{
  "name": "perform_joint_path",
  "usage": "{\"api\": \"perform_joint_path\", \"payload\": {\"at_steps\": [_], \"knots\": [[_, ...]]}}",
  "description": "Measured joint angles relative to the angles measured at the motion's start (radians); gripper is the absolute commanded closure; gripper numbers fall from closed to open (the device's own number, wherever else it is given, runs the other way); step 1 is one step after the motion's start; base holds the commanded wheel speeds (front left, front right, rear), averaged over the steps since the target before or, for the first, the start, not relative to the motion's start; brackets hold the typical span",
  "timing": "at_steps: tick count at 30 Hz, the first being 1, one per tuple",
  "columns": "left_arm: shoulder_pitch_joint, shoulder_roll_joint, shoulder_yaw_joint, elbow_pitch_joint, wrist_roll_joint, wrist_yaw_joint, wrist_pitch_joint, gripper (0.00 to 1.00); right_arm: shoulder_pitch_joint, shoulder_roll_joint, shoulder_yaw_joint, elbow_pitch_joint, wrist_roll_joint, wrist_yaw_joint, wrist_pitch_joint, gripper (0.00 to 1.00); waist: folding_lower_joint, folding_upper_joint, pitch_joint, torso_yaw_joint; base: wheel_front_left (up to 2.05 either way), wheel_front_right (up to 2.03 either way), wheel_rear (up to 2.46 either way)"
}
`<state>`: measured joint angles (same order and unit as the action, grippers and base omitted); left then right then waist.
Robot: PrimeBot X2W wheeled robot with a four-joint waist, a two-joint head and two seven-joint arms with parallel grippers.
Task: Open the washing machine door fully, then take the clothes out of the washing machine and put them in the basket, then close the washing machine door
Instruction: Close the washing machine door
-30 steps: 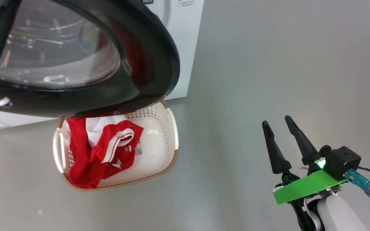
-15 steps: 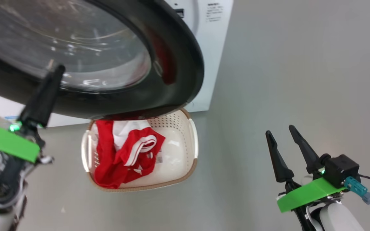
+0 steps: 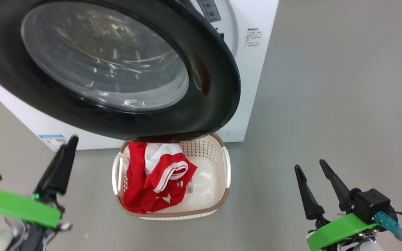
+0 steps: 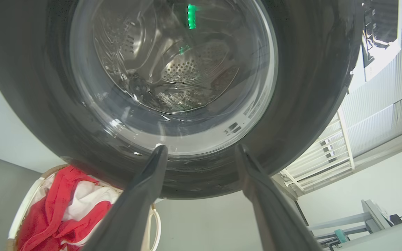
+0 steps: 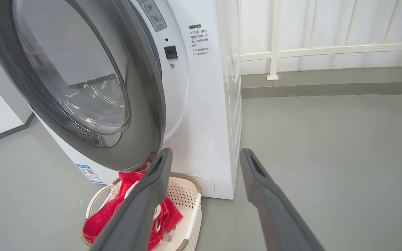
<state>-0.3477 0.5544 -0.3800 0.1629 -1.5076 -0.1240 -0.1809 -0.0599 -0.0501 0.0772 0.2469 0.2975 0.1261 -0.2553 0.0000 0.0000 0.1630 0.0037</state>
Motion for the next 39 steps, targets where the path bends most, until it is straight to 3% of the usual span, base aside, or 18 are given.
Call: {"api": "perform_joint_path", "payload": {"at_steps": [9, 15, 32, 39], "knots": [[0.127, 0.011, -0.023, 0.092, 0.079, 0.0, -0.065, 0.0, 0.041, -0.005, -0.01, 0.0, 0.002, 0.0, 0.0, 0.0, 0.0, 0.0, -0.044, 0.005, 0.0, 0.0, 0.0], [0.18, -0.033, 0.037, 0.147, 0.164, 0.0, -0.069, 0.0, 0.068, -0.013, -0.019, -0.001, 0.008, 0.0, 0.0, 0.0, 0.0001, 0.0, -0.063, -0.001, 0.0, 0.0, 0.0], [0.284, -0.179, 0.306, 0.172, 0.727, -0.001, -0.069, 0.0, 0.091, -0.019, -0.05, -0.017, 0.01, 0.0, 0.0, 0.0, 0.0, 0.0, -0.082, -0.009, 0.0, 0.0, 0.0], [0.31, -0.241, 0.401, 0.123, 0.895, -0.001, -0.069, 0.0, 0.1, -0.019, -0.056, -0.02, 0.01, 0.0, 0.0, 0.0, 0.0, 0.0, -0.094, -0.005, 0.0, 0.0, 0.0]]}}
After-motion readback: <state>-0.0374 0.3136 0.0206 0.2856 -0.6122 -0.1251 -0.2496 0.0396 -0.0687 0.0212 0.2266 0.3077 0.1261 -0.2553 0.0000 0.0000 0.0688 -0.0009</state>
